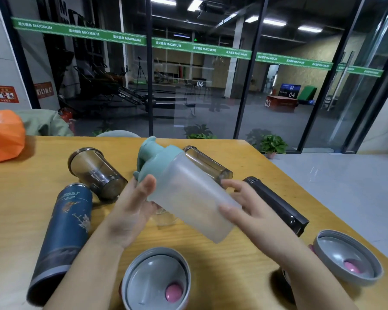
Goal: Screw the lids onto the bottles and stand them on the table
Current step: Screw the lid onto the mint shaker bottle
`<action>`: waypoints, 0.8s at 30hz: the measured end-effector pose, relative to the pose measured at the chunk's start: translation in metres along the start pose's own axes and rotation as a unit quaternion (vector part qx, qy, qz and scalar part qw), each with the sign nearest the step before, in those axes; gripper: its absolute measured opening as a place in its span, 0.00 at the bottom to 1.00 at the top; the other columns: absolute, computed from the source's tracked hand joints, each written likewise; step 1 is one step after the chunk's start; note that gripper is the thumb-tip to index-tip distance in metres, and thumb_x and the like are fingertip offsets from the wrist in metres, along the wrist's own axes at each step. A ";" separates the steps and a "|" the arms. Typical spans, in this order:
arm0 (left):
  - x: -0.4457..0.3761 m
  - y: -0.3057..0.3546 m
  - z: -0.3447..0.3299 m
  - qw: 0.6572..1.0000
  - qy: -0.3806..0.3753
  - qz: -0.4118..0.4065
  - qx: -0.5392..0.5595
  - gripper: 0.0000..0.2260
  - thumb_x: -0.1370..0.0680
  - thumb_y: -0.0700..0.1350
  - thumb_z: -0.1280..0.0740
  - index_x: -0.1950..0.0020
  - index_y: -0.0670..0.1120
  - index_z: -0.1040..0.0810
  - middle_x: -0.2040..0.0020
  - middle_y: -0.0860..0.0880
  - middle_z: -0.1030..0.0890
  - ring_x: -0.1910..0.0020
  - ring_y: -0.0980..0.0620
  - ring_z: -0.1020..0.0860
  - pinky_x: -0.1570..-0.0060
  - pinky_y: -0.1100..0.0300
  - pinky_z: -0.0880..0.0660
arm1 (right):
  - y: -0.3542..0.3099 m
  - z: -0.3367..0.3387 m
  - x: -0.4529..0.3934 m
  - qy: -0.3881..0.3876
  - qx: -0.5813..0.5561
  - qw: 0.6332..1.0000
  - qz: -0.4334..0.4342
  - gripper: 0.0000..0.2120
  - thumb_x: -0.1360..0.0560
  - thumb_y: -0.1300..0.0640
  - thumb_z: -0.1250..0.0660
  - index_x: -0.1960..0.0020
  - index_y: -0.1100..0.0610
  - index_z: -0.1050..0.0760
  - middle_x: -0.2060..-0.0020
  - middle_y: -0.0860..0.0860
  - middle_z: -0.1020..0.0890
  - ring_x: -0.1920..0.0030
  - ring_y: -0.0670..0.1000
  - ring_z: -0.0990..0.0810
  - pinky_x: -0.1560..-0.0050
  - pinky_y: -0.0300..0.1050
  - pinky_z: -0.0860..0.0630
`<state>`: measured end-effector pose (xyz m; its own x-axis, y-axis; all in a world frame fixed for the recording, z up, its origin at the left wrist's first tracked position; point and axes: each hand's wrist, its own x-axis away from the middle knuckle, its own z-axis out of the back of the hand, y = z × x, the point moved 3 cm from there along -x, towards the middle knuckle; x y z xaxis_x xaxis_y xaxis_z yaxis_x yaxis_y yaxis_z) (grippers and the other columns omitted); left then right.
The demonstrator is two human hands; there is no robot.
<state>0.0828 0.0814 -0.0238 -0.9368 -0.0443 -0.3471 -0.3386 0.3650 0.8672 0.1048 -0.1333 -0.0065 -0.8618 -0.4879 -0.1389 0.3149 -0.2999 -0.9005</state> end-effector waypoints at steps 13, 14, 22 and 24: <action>0.004 -0.014 -0.011 0.970 -0.077 0.088 -0.212 0.48 0.51 0.68 0.22 0.36 0.49 0.29 0.46 0.51 0.17 0.48 0.55 0.19 0.54 0.62 0.23 | -0.007 -0.006 -0.006 0.018 0.248 0.968 0.044 0.41 0.36 0.36 0.29 0.28 0.42 0.43 0.41 0.42 0.23 0.45 0.46 0.22 0.47 0.49 0.22; 0.005 -0.014 -0.009 0.964 -0.100 0.110 -0.219 0.47 0.49 0.66 0.21 0.35 0.49 0.29 0.44 0.50 0.17 0.46 0.54 0.19 0.52 0.61 0.22 | -0.007 -0.002 -0.006 0.027 0.235 0.971 0.043 0.41 0.35 0.37 0.28 0.28 0.42 0.42 0.41 0.42 0.24 0.45 0.46 0.23 0.47 0.49 0.22; 0.022 -0.026 0.003 0.852 -0.259 0.306 -0.337 0.34 0.42 0.54 0.22 0.39 0.50 0.26 0.40 0.50 0.20 0.42 0.58 0.22 0.41 0.62 0.27 | -0.014 0.036 -0.010 0.133 0.074 0.987 0.052 0.40 0.33 0.47 0.24 0.28 0.46 0.43 0.43 0.39 0.27 0.46 0.36 0.26 0.53 0.35 0.26; 0.023 -0.025 0.005 0.834 -0.271 0.318 -0.361 0.33 0.43 0.57 0.22 0.40 0.50 0.24 0.42 0.50 0.19 0.42 0.57 0.22 0.41 0.62 0.27 | -0.017 0.042 -0.012 0.154 0.052 0.984 0.068 0.36 0.31 0.54 0.25 0.31 0.44 0.43 0.44 0.38 0.28 0.46 0.35 0.27 0.58 0.31 0.26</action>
<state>0.0701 0.0763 -0.0551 -0.8358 0.4434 0.3238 0.0622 -0.5094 0.8583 0.1263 -0.1572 0.0273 -0.8839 -0.2627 -0.3868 0.4599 -0.3387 -0.8208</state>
